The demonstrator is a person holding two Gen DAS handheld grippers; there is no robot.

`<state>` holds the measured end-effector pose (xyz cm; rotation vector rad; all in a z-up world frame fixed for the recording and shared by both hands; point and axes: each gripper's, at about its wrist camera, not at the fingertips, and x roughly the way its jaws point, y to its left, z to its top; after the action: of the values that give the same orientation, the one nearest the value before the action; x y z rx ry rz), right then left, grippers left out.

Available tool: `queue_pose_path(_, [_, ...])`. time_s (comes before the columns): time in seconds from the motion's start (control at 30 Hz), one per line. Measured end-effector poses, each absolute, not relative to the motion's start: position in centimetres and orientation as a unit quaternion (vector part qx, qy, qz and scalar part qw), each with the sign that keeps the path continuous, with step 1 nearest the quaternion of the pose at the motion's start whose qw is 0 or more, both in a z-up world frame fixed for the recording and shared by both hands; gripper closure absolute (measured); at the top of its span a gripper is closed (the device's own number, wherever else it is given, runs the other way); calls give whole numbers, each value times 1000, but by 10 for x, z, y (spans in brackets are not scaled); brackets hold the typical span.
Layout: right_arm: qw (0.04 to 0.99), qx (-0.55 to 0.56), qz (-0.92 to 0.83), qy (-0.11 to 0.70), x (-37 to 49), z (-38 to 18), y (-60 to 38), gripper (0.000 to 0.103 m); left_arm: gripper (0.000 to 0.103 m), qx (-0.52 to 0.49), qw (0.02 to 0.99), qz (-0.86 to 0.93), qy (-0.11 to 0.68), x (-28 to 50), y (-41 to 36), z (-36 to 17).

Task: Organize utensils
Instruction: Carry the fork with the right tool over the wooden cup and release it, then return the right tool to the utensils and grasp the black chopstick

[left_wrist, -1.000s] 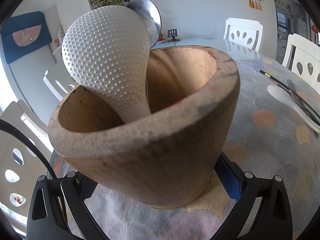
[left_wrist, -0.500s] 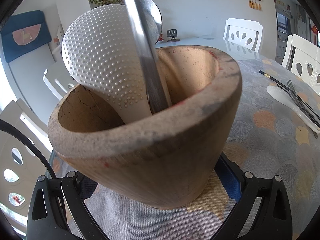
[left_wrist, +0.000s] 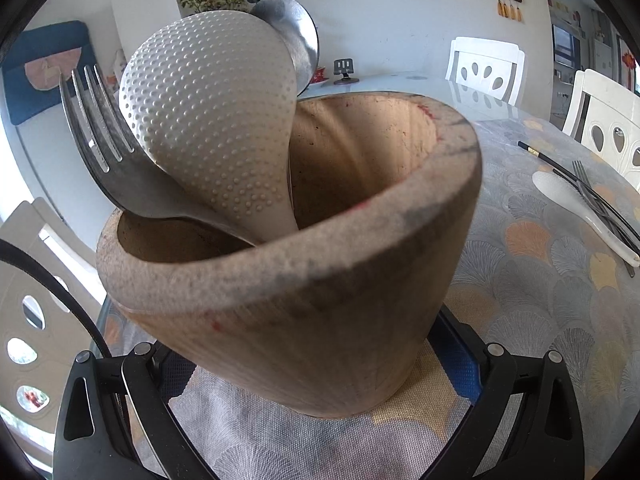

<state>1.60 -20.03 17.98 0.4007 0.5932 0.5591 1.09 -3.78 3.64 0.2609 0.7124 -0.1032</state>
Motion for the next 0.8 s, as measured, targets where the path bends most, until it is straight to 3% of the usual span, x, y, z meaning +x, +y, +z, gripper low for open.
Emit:
queue_pose_path(0.17, [921, 223, 198, 250, -8, 193, -265, 48, 3, 127, 928, -51, 348, 10, -37, 37])
queue_pose_path(0.3, [938, 237, 122, 222, -26, 199, -318, 33, 3, 127, 928, -50, 348, 10, -37, 37])
queue_pose_path(0.8, [920, 261, 10, 292, -8, 143, -377, 33, 2, 129, 927, -49, 348, 9, -35, 38])
